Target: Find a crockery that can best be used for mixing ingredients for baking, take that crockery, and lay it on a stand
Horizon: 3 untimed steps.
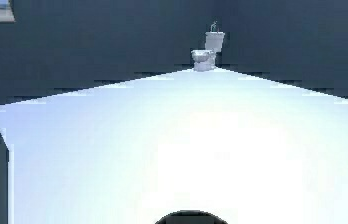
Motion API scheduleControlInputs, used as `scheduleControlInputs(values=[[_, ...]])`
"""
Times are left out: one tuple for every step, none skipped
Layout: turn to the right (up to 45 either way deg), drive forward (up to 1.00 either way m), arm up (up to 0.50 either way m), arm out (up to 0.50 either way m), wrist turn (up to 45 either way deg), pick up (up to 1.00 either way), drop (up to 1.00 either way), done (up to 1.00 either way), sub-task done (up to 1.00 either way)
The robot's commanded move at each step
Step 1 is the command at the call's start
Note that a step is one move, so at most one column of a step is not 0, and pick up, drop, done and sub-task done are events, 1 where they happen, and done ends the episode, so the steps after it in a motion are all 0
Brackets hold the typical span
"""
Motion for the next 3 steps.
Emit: scheduleControlInputs(values=[[-6.0, 0.00, 0.00, 0.00, 0.0, 0.00, 0.00, 0.00, 0.00], [0.0, 0.40, 0.00, 0.00, 0.0, 0.00, 0.00, 0.00, 0.00], [-30.0, 0.00, 0.00, 0.00, 0.0, 0.00, 0.00, 0.00, 0.00]])
